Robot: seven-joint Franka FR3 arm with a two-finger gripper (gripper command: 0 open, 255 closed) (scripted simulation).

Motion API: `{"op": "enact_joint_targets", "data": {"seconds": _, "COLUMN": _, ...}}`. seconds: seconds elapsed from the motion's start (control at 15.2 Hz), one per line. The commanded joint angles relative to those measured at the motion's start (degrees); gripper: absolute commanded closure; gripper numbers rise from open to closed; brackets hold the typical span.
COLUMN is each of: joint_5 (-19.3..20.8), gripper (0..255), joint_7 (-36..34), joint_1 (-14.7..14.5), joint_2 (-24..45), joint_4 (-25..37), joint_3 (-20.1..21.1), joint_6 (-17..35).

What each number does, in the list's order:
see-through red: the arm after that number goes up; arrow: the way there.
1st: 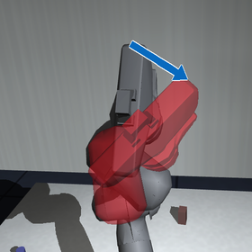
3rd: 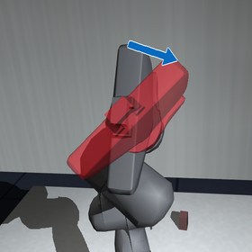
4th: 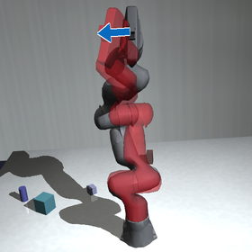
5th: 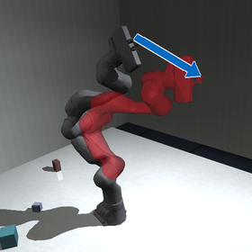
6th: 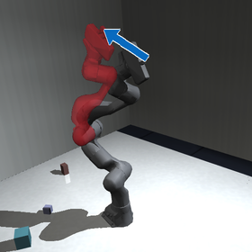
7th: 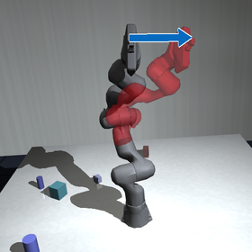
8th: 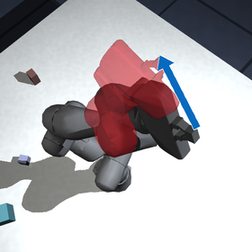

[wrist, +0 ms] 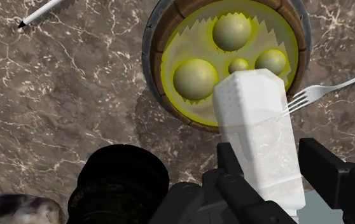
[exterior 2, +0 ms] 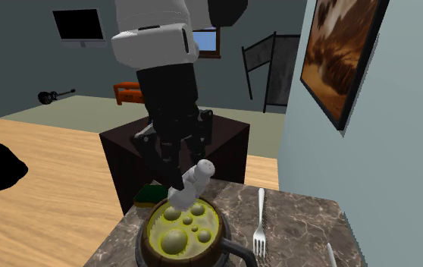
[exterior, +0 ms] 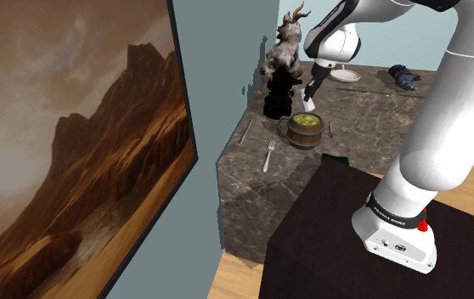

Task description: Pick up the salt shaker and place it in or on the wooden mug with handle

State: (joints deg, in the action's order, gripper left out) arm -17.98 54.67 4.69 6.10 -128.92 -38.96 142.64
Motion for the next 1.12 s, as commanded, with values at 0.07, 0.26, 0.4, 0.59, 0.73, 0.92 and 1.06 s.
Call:
{"op": "enact_joint_targets", "data": {"seconds": 0.07, "joint_5": -2.71, "gripper": 255, "joint_7": 2.08, "joint_1": 0.42, "joint_2": 1.88, "joint_4": -0.68, "joint_3": 0.64, "joint_6": 1.91}}
{"op": "enact_joint_targets", "data": {"seconds": 0.26, "joint_5": -5.61, "gripper": 255, "joint_7": 4.31, "joint_1": 1.06, "joint_2": 3.92, "joint_4": -1.03, "joint_3": 1.54, "joint_6": 3.57}}
{"op": "enact_joint_targets", "data": {"seconds": 0.4, "joint_5": -7.53, "gripper": 255, "joint_7": 5.79, "joint_1": 1.58, "joint_2": 5.25, "joint_4": -1.18, "joint_3": 2.24, "joint_6": 4.59}}
{"op": "enact_joint_targets", "data": {"seconds": 0.59, "joint_5": -7.52, "gripper": 255, "joint_7": 5.78, "joint_1": 1.60, "joint_2": 5.25, "joint_4": -1.18, "joint_3": 2.26, "joint_6": 4.60}}
{"op": "enact_joint_targets", "data": {"seconds": 0.73, "joint_5": -7.52, "gripper": 255, "joint_7": 5.78, "joint_1": 1.60, "joint_2": 5.25, "joint_4": -1.18, "joint_3": 2.26, "joint_6": 4.60}}
{"op": "enact_joint_targets", "data": {"seconds": 0.92, "joint_5": -7.53, "gripper": 0, "joint_7": 5.78, "joint_1": 1.60, "joint_2": 5.26, "joint_4": -1.18, "joint_3": 2.27, "joint_6": 4.60}}
{"op": "enact_joint_targets", "data": {"seconds": 1.06, "joint_5": -7.53, "gripper": 0, "joint_7": 5.76, "joint_1": 1.58, "joint_2": 5.25, "joint_4": -1.18, "joint_3": 2.28, "joint_6": 4.61}}
